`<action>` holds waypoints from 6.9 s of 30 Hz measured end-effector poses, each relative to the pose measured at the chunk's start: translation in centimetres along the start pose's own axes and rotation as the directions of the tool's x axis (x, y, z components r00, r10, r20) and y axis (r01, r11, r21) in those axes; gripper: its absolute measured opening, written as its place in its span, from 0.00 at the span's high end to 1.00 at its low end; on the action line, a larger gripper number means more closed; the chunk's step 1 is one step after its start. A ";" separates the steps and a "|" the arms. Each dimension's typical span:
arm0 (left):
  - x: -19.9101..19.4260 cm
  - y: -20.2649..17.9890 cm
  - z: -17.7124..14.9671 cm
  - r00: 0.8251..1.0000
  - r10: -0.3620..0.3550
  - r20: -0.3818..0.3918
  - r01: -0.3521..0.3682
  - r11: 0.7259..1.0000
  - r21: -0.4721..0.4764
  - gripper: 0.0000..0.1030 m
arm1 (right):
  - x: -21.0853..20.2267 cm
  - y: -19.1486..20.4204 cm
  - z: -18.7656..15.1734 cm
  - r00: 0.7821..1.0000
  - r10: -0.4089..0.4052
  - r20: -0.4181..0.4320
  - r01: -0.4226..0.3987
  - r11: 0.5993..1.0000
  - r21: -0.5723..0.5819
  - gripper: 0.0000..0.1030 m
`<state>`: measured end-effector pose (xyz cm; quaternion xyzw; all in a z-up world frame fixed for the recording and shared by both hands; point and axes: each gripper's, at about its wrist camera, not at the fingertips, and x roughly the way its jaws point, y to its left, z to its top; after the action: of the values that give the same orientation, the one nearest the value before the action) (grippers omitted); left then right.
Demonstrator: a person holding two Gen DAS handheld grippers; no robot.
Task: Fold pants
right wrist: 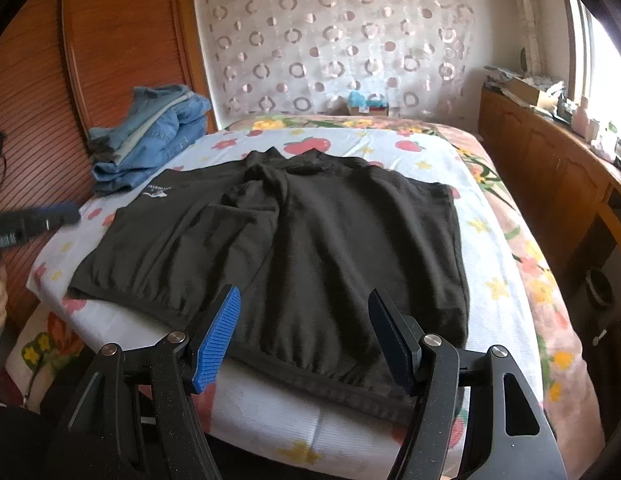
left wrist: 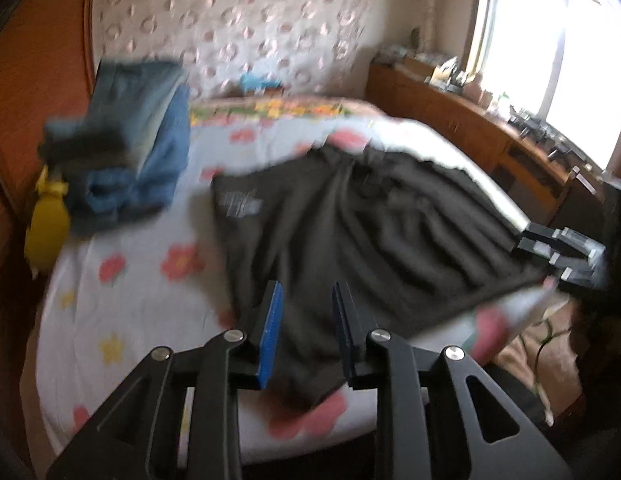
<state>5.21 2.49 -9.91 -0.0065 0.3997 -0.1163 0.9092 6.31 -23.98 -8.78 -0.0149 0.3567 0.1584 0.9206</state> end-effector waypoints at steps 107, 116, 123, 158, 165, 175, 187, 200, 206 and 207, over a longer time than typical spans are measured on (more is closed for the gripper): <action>7.2 -7.3 1.5 0.989 -0.144 -0.017 0.145 0.985 0.095 0.49 | 4.9 2.2 0.5 0.992 0.080 -0.102 -0.087 0.994 -0.065 0.73; 6.6 -6.7 1.6 0.990 -0.143 -0.003 0.143 0.987 0.068 0.49 | 4.0 2.5 1.0 0.996 0.076 -0.052 -0.081 0.993 -0.089 0.97; 6.3 -6.4 1.7 0.990 -0.141 0.007 0.141 0.988 0.058 0.49 | 2.1 2.3 1.9 0.997 0.071 0.029 -0.068 0.993 -0.098 1.00; 6.1 -12.7 5.0 0.982 -0.188 0.001 0.186 0.969 0.166 0.49 | -5.3 -5.9 -0.5 0.989 -0.108 0.104 0.108 0.994 0.004 1.00; 6.8 -13.1 4.4 0.982 -0.186 -0.026 0.187 0.966 0.179 0.49 | -3.2 -6.8 -2.7 0.994 -0.108 0.026 0.107 0.994 0.032 1.00; 8.4 -13.3 3.0 0.981 -0.170 -0.090 0.184 0.966 0.183 0.49 | -2.1 -7.4 -3.9 0.993 -0.119 -0.010 0.119 0.991 0.055 1.00; 8.0 -12.5 2.6 0.981 -0.178 -0.075 0.188 0.969 0.159 0.49 | -2.3 -7.6 -3.2 0.993 -0.121 -0.011 0.122 0.991 0.062 0.98; 4.8 -8.2 4.7 0.994 -0.099 0.045 0.094 0.990 0.107 0.49 | -1.6 -3.9 1.0 0.997 -0.069 0.017 0.070 0.997 -0.035 0.63; 4.1 -7.1 4.8 0.995 -0.079 0.067 0.072 0.993 0.097 0.49 | 1.4 -0.8 2.6 1.000 -0.014 -0.019 0.012 0.995 -0.098 0.62; 4.0 -7.0 4.8 0.995 -0.075 0.070 0.068 0.993 0.097 0.49 | 1.8 -0.5 2.8 1.000 -0.007 -0.025 0.005 0.995 -0.104 0.61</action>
<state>9.89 -5.57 -8.78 0.0179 0.3595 -0.1672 0.9179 9.56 -23.51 -7.90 -0.0661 0.3597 0.1739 0.9143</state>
